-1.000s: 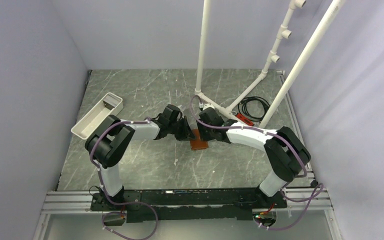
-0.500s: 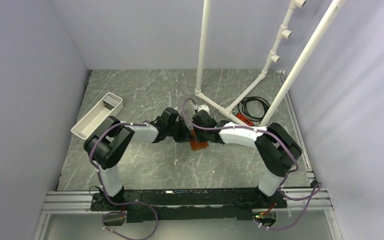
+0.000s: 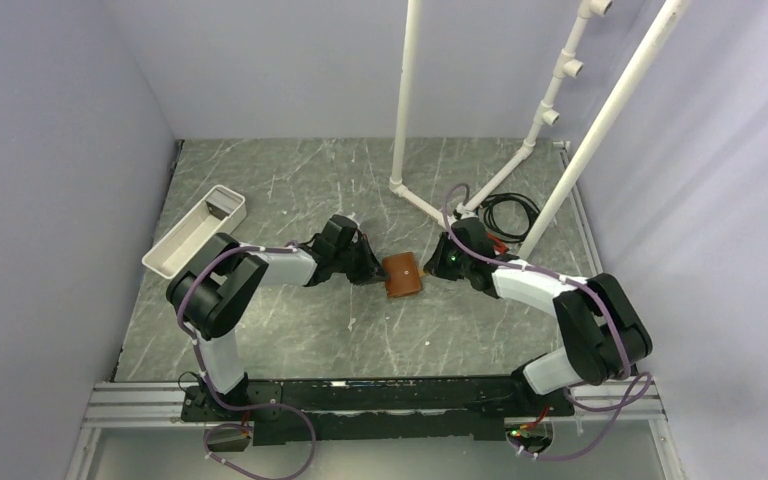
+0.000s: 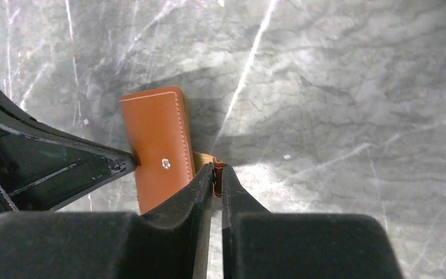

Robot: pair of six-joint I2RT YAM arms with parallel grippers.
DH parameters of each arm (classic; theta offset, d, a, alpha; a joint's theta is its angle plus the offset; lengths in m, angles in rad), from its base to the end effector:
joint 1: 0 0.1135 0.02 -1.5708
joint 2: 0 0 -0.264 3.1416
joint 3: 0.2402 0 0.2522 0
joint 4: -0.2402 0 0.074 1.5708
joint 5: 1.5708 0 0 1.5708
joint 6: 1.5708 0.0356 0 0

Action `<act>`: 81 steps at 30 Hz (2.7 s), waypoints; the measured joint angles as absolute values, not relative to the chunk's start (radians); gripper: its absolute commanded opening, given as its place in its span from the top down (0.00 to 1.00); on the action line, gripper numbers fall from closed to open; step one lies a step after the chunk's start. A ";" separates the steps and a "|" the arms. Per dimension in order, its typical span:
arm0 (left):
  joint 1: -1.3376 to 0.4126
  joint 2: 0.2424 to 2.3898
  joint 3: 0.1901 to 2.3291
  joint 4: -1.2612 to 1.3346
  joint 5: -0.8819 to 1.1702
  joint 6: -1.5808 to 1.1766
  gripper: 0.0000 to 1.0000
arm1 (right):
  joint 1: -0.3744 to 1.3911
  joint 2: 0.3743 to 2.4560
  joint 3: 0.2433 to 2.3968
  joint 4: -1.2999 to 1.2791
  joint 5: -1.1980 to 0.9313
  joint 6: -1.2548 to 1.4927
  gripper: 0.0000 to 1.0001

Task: Put the credit cards into the card holder
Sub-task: Open the card holder at the center of the board.

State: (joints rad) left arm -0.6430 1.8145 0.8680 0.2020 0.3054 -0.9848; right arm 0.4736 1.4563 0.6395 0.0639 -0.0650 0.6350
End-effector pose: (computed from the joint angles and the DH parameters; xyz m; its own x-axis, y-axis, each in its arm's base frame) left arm 0.2777 -0.2214 0.1329 -0.9238 -0.3008 -0.2370 -0.0377 0.6873 -0.7254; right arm 0.2492 0.1303 0.1634 -0.7849 0.2629 -0.5611 -0.0394 0.8825 0.4686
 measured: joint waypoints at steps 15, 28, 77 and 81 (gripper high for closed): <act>-0.640 1.792 0.870 0.143 0.342 -0.857 0.82 | 0.555 1.519 0.793 -0.133 0.087 0.452 0.35; -0.640 1.767 0.862 0.117 0.374 -0.825 0.47 | 0.556 1.556 0.775 -0.101 -0.010 0.434 1.00; -0.635 1.666 0.892 -0.017 0.396 -0.744 1.00 | 0.682 1.378 0.922 -0.407 0.150 0.418 0.41; -0.635 1.666 0.892 -0.016 0.396 -0.744 1.00 | 0.679 1.385 0.925 -0.321 0.011 0.434 0.52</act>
State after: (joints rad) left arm -0.6346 1.6665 0.8921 -0.0158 0.3958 -0.7441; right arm 0.6792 1.3846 0.9253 -0.3214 0.0109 0.4343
